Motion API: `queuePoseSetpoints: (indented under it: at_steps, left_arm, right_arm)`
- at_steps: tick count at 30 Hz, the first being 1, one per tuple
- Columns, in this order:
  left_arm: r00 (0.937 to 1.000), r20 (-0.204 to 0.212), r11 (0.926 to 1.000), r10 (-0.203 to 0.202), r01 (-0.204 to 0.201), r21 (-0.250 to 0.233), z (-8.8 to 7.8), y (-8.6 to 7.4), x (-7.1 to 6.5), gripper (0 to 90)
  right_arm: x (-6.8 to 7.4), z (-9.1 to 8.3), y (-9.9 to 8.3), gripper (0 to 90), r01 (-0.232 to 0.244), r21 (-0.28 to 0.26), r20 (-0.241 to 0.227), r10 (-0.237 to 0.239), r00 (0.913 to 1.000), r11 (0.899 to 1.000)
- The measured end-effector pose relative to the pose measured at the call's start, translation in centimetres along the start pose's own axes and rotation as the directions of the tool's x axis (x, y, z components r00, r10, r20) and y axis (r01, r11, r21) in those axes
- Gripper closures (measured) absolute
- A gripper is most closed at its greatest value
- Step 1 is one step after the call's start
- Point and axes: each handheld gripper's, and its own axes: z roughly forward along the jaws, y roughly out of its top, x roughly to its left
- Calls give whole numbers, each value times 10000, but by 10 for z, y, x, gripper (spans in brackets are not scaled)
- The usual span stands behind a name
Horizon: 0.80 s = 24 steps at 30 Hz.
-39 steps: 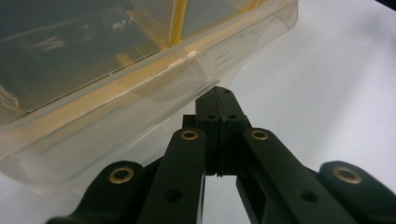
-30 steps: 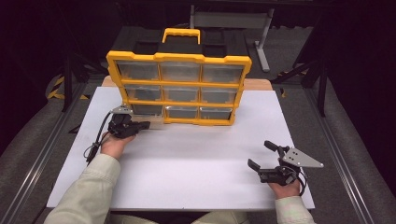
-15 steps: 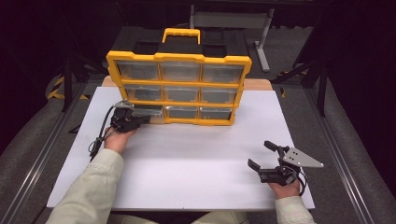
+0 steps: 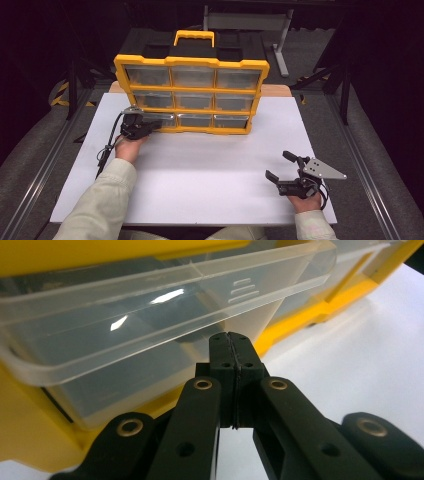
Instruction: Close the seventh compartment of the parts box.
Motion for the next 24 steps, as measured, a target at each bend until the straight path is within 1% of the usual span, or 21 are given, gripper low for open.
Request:
queuePoseSetpoints:
  at_steps: [3, 6, 7, 8, 11, 18, 20, 23, 24]
  left_arm:
    - [9999, -119, 9999, -109, 108, -121, 0, 0, 2, 896]
    - [9991, -255, 9990, -340, 333, -287, 1, 0, 6, 895]
    - [9986, -109, 9983, -511, 508, -292, 1, -1, 6, 895]
    - [9984, -82, 9980, -557, 555, -311, 1, -1, 7, 895]
    - [9986, -167, 9983, -498, 493, -297, 1, -1, 6, 895]
    - [9985, -189, 9984, -507, 502, -247, 0, 0, 5, 895]
    - [9986, -89, 9984, -523, 521, -217, -1, 0, 4, 895]
    - [9987, -43, 9985, -513, 512, -174, -2, 1, 2, 895]
    - [9990, 31, 9989, -439, 440, -144, -4, 1, -1, 895]
  right_arm:
    - [0, 0, 0, 45, 4, 2, -12, -4, 10000, 10000]
    - [0, 0, 0, 45, -4, -6, -21, 4, 10000, 10000]
    - [0, 0, 0, 45, -9, -7, -22, 9, 10000, 10000]
    - [0, 0, 0, 45, -21, -11, -24, 21, 10000, 10000]
    - [0, 0, 0, 45, -20, 4, -9, 20, 10000, 10000]
    - [0, 0, 0, 46, -14, 0, 8, 14, 10000, 10000]
    - [0, 1, 0, 46, 7, -2, -12, -7, 10000, 10000]
    - [0, 1, 0, 46, 13, -6, -5, -13, 10000, 10000]
    - [0, 0, 0, 46, 11, -8, 3, -11, 10000, 10000]
